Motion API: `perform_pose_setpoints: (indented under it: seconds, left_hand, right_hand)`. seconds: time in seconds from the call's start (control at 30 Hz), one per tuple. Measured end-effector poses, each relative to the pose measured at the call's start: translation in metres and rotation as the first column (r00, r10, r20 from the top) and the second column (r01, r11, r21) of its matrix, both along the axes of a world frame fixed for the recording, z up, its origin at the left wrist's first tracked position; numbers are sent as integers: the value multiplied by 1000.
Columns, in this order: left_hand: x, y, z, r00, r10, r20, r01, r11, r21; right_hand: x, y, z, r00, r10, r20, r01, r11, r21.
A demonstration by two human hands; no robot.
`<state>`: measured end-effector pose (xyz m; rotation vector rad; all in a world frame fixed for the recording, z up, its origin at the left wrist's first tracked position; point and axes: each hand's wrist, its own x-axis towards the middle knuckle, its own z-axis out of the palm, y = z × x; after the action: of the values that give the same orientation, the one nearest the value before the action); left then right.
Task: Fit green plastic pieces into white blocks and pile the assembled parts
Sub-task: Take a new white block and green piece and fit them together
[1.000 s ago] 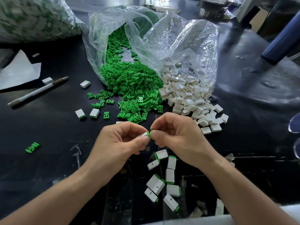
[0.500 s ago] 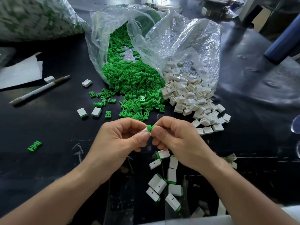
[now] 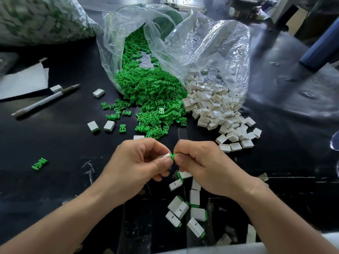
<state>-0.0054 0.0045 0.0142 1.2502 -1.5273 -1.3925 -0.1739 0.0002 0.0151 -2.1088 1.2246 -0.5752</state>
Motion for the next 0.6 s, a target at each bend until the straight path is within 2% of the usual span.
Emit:
perform_pose_setpoints:
  seconds: [0.13,0.2,0.27,0.37,0.5,0.6]
  left_hand:
    - [0,2,-4,990,-44,130,51,997,-54]
    - [0,1,-3,992,-52,118,60,996,-70]
    - [1,0,0,999,-44,10,45,997,-56]
    - [3,-3,4,981,0,-194,1,1000,1]
    - [0,-1,3,955,23,-296,-16,1000,27]
    - [-2,0,3,938,31,-345,-16,999,46]
  right_hand:
    - [1,2,1,976,66,-210,-86,992,-87]
    - [3,4,1,969,62,-238,-97,986,-138]
    - [3,5,0,997,3,-71,-9,996,-94]
    - [4,2,3,946,-124,299,69,980,189]
    - [2,0,6,863,-229,450,30,913,406]
    - [3,0,6,778,-287,559,-118,807,578]
